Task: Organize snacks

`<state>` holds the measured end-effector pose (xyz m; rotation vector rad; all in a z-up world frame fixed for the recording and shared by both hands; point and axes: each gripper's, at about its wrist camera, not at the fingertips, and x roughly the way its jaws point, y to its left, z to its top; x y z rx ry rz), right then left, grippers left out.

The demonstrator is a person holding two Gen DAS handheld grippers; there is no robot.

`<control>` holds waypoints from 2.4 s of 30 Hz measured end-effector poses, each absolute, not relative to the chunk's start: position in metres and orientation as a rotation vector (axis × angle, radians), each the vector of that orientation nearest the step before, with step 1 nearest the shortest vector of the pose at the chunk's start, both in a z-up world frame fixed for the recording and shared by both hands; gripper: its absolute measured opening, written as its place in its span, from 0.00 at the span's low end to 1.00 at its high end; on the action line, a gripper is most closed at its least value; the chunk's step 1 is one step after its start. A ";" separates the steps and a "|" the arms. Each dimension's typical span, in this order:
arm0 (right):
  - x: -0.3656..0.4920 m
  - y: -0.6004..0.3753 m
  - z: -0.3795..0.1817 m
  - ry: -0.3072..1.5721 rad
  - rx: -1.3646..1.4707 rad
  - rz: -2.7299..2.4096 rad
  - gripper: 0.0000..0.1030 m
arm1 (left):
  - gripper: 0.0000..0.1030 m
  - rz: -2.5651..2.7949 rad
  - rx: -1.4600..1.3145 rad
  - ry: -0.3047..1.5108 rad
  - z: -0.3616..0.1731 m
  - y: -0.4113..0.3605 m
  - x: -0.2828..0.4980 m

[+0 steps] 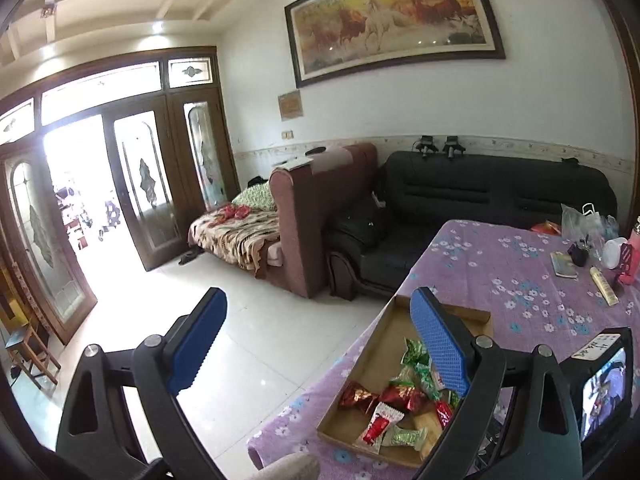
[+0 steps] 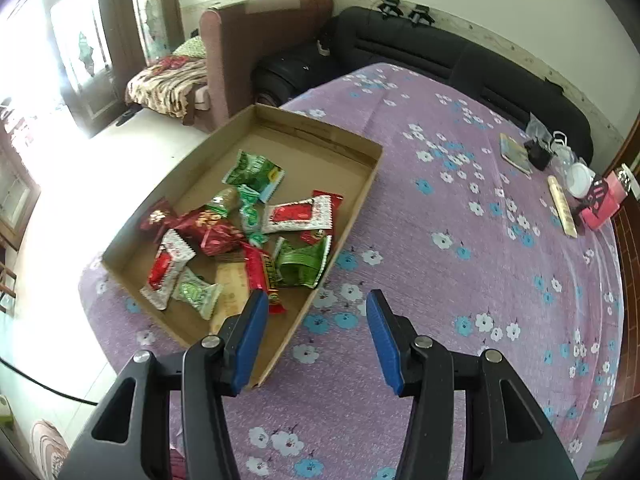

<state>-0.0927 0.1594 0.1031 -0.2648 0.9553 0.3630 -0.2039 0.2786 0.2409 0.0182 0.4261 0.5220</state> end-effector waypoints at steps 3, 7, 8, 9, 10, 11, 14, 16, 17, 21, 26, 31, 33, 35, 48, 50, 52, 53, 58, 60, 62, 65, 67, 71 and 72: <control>-0.098 0.160 0.106 0.949 -0.264 0.378 0.49 | 0.92 0.487 -0.086 0.487 0.233 0.289 -0.203; -0.106 0.161 0.110 0.937 -0.274 0.394 0.49 | 0.92 0.492 -0.097 0.569 0.217 0.291 -0.198; -0.108 0.161 0.110 0.936 -0.275 0.399 0.49 | 0.92 0.487 -0.112 0.593 0.212 0.292 -0.197; -0.109 0.162 0.111 0.935 -0.277 0.402 0.49 | 0.92 0.490 -0.119 0.615 0.207 0.293 -0.195; -0.111 0.162 0.111 0.933 -0.279 0.405 0.49 | 0.92 0.490 -0.120 0.632 0.203 0.292 -0.195; -0.112 0.163 0.111 0.932 -0.281 0.411 0.49 | 0.92 0.488 -0.120 0.649 0.199 0.292 -0.195; -0.115 0.166 0.111 0.933 -0.285 0.421 0.49 | 0.92 0.491 -0.125 0.700 0.188 0.290 -0.191; -0.117 0.167 0.110 0.934 -0.286 0.425 0.49 | 0.92 0.485 -0.130 0.721 0.182 0.289 -0.191; -0.118 0.168 0.110 0.935 -0.286 0.428 0.49 | 0.92 0.475 -0.125 0.729 0.180 0.287 -0.191; -0.121 0.172 0.110 0.936 -0.289 0.437 0.50 | 0.92 0.450 -0.116 0.752 0.174 0.284 -0.189; -0.120 0.174 0.108 0.941 -0.286 0.432 0.52 | 0.92 0.428 -0.126 0.781 0.169 0.286 -0.184; -0.118 0.175 0.108 0.946 -0.270 0.420 0.52 | 0.92 0.420 -0.117 0.798 0.165 0.287 -0.177; -0.116 0.174 0.107 0.949 -0.265 0.409 0.53 | 0.92 0.413 -0.127 0.805 0.164 0.290 -0.174; -0.114 0.173 0.106 0.954 -0.265 0.395 0.53 | 0.92 0.403 -0.139 0.821 0.162 0.294 -0.169; -0.103 0.169 0.102 0.965 -0.235 0.345 0.53 | 0.92 0.340 -0.134 0.881 0.142 0.297 -0.144; -0.103 0.172 0.098 0.968 -0.248 0.346 0.55 | 0.92 0.332 -0.129 0.891 0.136 0.298 -0.142; -0.103 0.173 0.091 0.984 -0.250 0.338 0.56 | 0.92 0.325 -0.139 0.912 0.127 0.300 -0.140; -0.103 0.174 0.088 0.991 -0.253 0.338 0.56 | 0.92 0.316 -0.152 0.925 0.124 0.302 -0.139; -0.102 0.179 0.086 0.991 -0.261 0.327 0.56 | 0.92 0.269 -0.175 0.944 0.118 0.302 -0.136; -0.101 0.182 0.088 0.986 -0.264 0.323 0.56 | 0.92 0.259 -0.172 0.935 0.120 0.302 -0.135; -0.100 0.183 0.089 0.984 -0.264 0.324 0.56 | 0.92 0.253 -0.166 0.931 0.121 0.302 -0.133; -0.098 0.185 0.088 0.989 -0.263 0.319 0.56 | 0.92 0.238 -0.181 0.935 0.120 0.305 -0.131; -0.097 0.186 0.088 0.988 -0.262 0.318 0.56 | 0.92 0.233 -0.194 0.940 0.118 0.307 -0.128; -0.094 0.187 0.087 0.986 -0.261 0.322 0.56 | 0.92 0.234 -0.188 0.939 0.117 0.308 -0.124; -0.093 0.187 0.087 0.985 -0.258 0.320 0.56 | 0.92 0.233 -0.184 0.945 0.116 0.308 -0.122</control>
